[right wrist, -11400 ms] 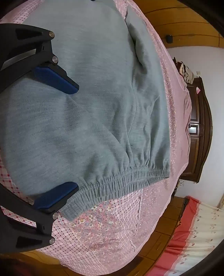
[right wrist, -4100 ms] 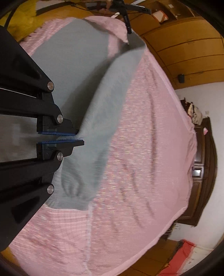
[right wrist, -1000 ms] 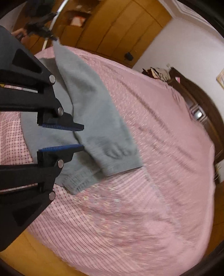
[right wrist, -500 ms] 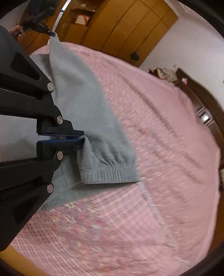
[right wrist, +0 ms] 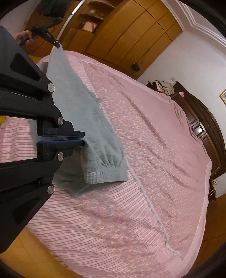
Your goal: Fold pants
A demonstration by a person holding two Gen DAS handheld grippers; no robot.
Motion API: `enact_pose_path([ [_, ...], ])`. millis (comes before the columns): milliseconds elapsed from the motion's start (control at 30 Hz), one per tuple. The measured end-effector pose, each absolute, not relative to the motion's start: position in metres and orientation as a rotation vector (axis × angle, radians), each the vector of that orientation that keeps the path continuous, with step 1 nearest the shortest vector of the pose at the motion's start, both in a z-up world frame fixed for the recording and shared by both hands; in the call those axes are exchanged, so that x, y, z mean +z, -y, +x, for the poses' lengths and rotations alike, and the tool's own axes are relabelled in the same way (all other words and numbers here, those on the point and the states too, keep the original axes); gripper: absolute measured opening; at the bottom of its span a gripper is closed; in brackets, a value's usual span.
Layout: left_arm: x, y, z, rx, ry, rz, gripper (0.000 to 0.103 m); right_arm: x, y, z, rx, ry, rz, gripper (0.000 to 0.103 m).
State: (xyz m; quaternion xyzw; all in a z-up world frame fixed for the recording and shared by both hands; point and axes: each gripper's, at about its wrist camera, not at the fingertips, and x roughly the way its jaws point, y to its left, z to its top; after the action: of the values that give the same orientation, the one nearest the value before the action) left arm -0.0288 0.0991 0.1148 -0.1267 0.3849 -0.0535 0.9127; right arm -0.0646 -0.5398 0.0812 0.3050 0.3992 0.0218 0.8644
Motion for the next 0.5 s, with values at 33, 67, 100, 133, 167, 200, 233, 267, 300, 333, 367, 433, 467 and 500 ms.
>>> enact_pose_path([
  [33, 0.111, -0.1, -0.033, -0.11, -0.805, -0.26, 0.003, 0.079, 0.54, -0.07, 0.046, -0.837, 0.646, 0.004],
  [67, 0.105, -0.102, -0.036, -0.112, -0.82, -0.264, 0.003, 0.076, 0.54, -0.077, 0.045, -0.838, 0.653, 0.004],
  [100, 0.1, -0.102, -0.039, -0.114, -0.835, -0.268, 0.003, 0.074, 0.541, -0.081, 0.042, -0.838, 0.657, 0.004],
  [133, 0.094, -0.103, -0.042, -0.115, -0.852, -0.272, 0.003, 0.071, 0.541, -0.084, 0.036, -0.84, 0.66, 0.004],
  [167, 0.087, -0.102, -0.044, -0.112, -0.869, -0.271, 0.003, 0.066, 0.542, -0.088, 0.03, -0.844, 0.664, 0.004],
  [200, 0.082, -0.102, -0.045, -0.107, -0.882, -0.266, 0.003, 0.061, 0.542, -0.089, 0.026, -0.851, 0.668, 0.004],
  [233, 0.077, -0.101, -0.046, -0.099, -0.895, -0.259, 0.003, 0.054, 0.544, -0.09, 0.021, -0.86, 0.674, 0.004],
  [267, 0.071, -0.101, -0.046, -0.091, -0.909, -0.252, 0.003, 0.049, 0.544, -0.09, 0.016, -0.869, 0.679, 0.004],
  [300, 0.063, -0.101, -0.045, -0.086, -0.927, -0.251, 0.003, 0.04, 0.545, -0.089, 0.007, -0.884, 0.682, 0.004],
  [333, 0.059, -0.101, -0.045, -0.084, -0.94, -0.251, 0.003, 0.034, 0.545, -0.088, -0.001, -0.897, 0.678, 0.004],
  [367, 0.052, -0.1, -0.043, -0.082, -0.957, -0.248, 0.003, 0.027, 0.544, -0.086, -0.014, -0.912, 0.665, 0.004],
  [433, 0.04, -0.098, -0.041, -0.065, -0.987, -0.226, 0.003, 0.013, 0.542, -0.081, -0.034, -0.94, 0.637, 0.004],
  [467, 0.036, -0.098, -0.041, -0.063, -1.0, -0.223, 0.003, 0.005, 0.542, -0.078, -0.042, -0.962, 0.638, 0.004],
  [500, 0.032, -0.097, -0.041, -0.062, -1.015, -0.222, 0.003, 0.0, 0.544, -0.077, -0.045, -0.971, 0.651, 0.005],
])
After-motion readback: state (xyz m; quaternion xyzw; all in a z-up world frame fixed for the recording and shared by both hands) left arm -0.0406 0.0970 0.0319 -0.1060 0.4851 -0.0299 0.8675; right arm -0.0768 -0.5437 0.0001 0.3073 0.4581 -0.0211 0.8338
